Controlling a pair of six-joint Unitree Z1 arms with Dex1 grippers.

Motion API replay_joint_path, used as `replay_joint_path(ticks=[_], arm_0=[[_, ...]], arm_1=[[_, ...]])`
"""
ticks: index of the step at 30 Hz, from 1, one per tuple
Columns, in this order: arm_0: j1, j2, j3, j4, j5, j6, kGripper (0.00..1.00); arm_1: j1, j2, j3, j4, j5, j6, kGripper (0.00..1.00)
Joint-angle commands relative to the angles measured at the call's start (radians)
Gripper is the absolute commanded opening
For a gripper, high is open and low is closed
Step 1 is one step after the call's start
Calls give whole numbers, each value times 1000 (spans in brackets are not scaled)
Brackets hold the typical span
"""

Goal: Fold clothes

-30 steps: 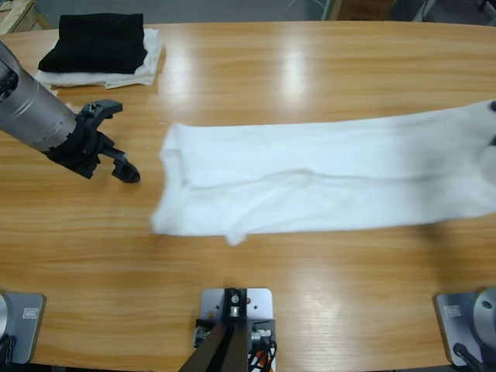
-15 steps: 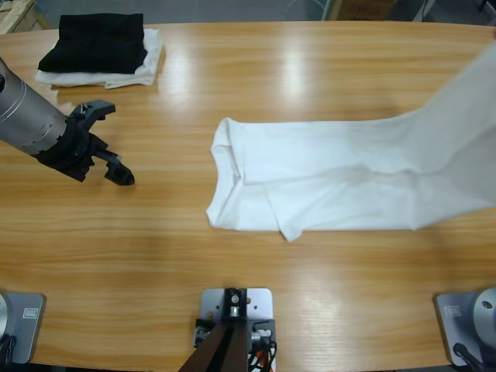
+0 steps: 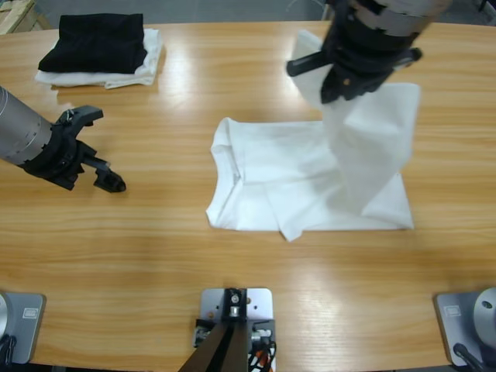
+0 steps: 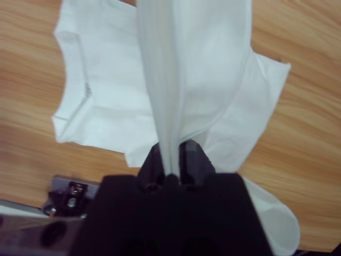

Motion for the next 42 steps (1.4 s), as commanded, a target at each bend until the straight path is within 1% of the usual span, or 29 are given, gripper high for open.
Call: replay_joint_path(ticks=[1,9,19,26,33,42], arm_0=[[10,-27,54,-18,10,-11,1000],[27,-41,82,-29,15,-13,1000],[27,-58,98,-40,13,-22,1000],[27,-62,104,-48,13,-27,1000],[27,-62,110,-55,13,-28,1000],[27,-56,114,-62,14,-28,1000]], arm_1=[[31,137,-86,20,37,18,0],[51,175,-115,34,51,17,0],[62,288,-185,34,93,31,0],[62,352,-244,44,98,30,0],[62,449,-322,80,101,24,0],[68,472,-328,80,102,25,0]])
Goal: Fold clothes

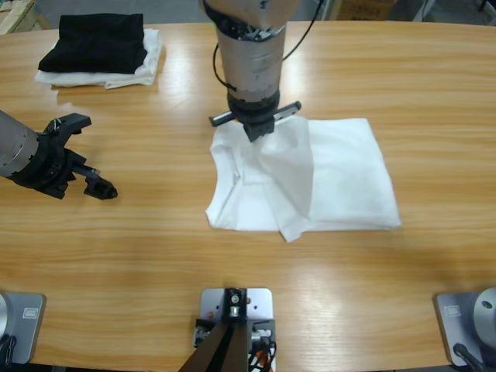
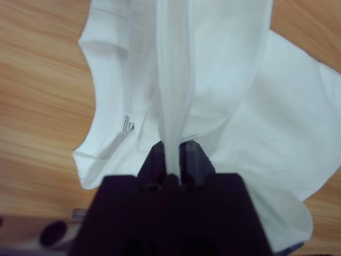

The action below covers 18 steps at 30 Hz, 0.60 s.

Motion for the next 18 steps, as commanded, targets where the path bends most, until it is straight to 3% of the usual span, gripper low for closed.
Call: replay_joint_path(ticks=[1,3,4,5,7,11,13,18], arm_0=[[10,-3,35,-20,11,-17,1000],[10,-1,36,-22,11,-18,999],[10,1,37,-23,11,-19,1000],[9,1,37,-23,11,-20,1000],[10,5,41,-28,11,-25,1000],[8,7,52,-40,8,-33,1000],[6,5,53,-41,8,-34,999],[5,1,53,-41,8,-34,1000]], arm_1=[[21,67,-17,9,24,5,0],[25,70,-32,9,32,2,6],[26,73,-38,9,40,2,351],[28,71,-39,9,41,2,561],[30,58,-52,6,62,-1,663],[41,23,-66,25,100,-3,712],[56,-3,-62,33,89,-3,793],[72,-128,-21,32,53,11,801]])
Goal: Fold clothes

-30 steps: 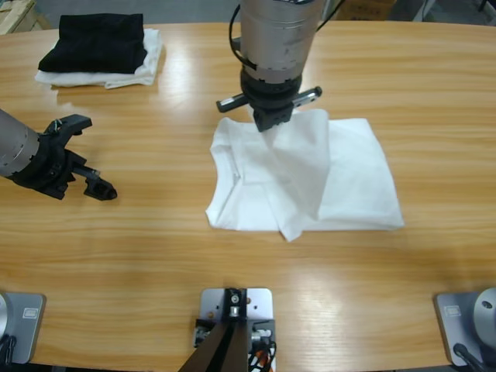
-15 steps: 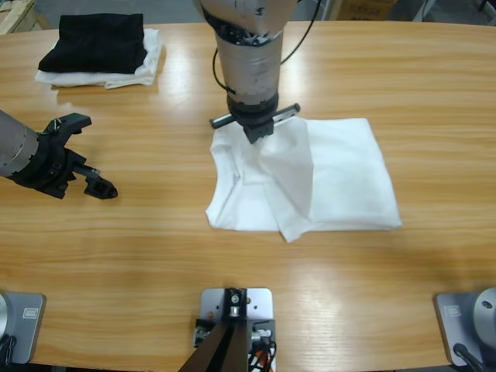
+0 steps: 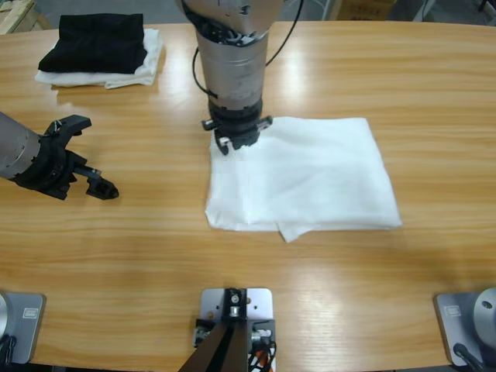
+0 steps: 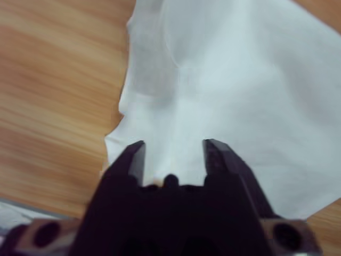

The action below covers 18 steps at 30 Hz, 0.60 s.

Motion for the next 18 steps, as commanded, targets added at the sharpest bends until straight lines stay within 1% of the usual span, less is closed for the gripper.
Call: replay_joint_path(ticks=[1,4,5,6,7,8,9,11,13,14,18], arm_0=[[5,-3,32,-12,8,-8,1000],[5,-28,25,-11,10,-6,998],[2,-38,17,-12,7,-7,991],[-15,-43,1,-14,1,-8,979],[-43,-45,-22,-15,-3,-10,943],[-76,-43,-51,-16,-4,-16,858],[-119,-40,-91,-21,-5,-36,715],[-191,-26,-164,-31,-6,-76,359],[-260,22,-252,-26,-5,-95,107],[-295,55,-297,-23,-4,-108,0],[-432,201,-480,1,1,-151,0]], arm_1=[[33,-181,54,15,-40,16,794],[16,-315,153,1,-98,19,771],[-5,-370,226,-32,-96,17,705],[-36,-435,334,-97,-69,6,508],[-75,-508,466,-190,-23,-6,253],[-118,-579,601,-287,22,-17,41],[-176,-653,751,-387,64,-33,0],[-260,-729,928,-487,88,-58,0],[-333,-756,1036,-537,114,-104,0],[-369,-757,1082,-566,127,-125,0],[-482,-730,1212,-694,183,-180,0]])
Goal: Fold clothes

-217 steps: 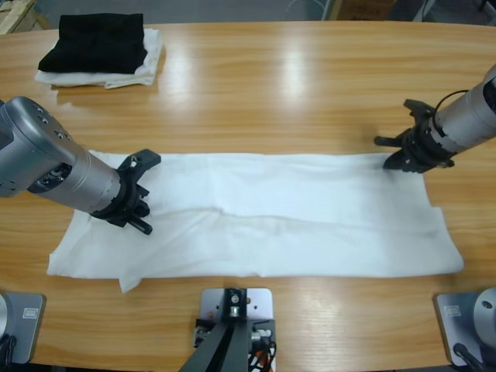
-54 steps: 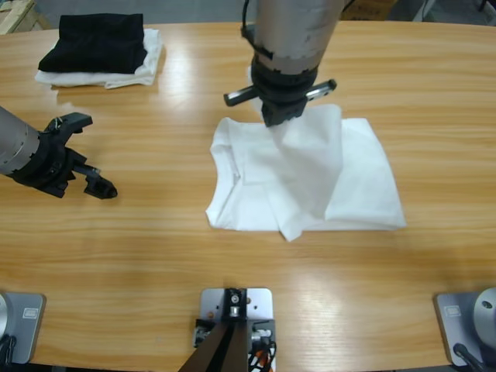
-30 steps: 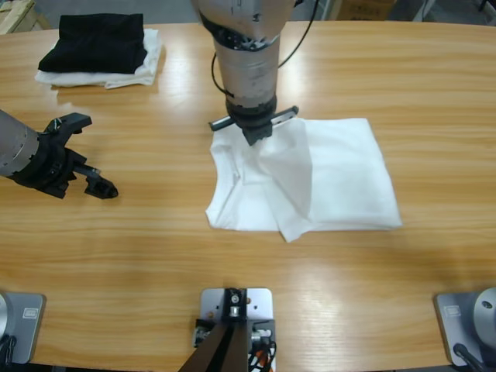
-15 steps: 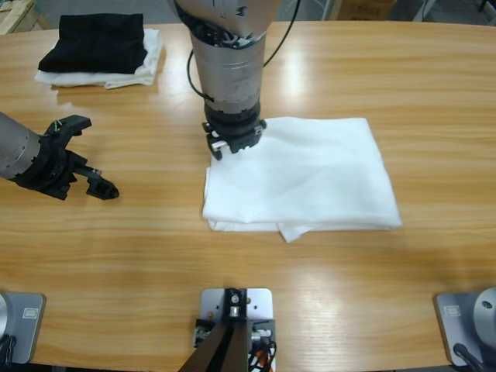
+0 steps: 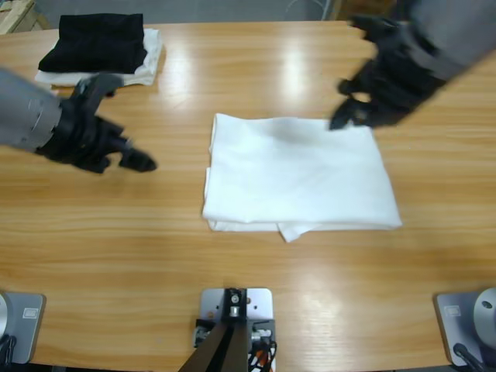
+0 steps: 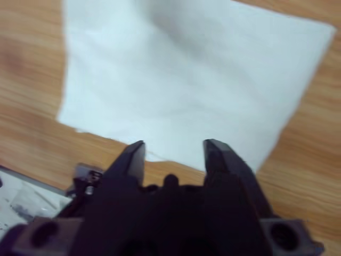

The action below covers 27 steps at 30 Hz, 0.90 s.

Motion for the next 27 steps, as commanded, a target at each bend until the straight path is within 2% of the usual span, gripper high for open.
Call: replay_joint_path(ticks=[1,7,13,20,27], arm_0=[[-232,263,-290,36,10,-87,0],[-311,416,-326,52,97,-222,0],[-351,491,-322,113,126,-341,0],[-353,531,-324,118,129,-349,0],[-363,584,-322,88,37,-355,0]], arm_1=[[-202,-36,288,-225,111,-110,0],[-300,39,357,-355,184,-177,0],[-355,126,351,-393,202,-223,0],[-357,196,376,-469,218,-230,0],[-390,274,378,-512,190,-234,0]])
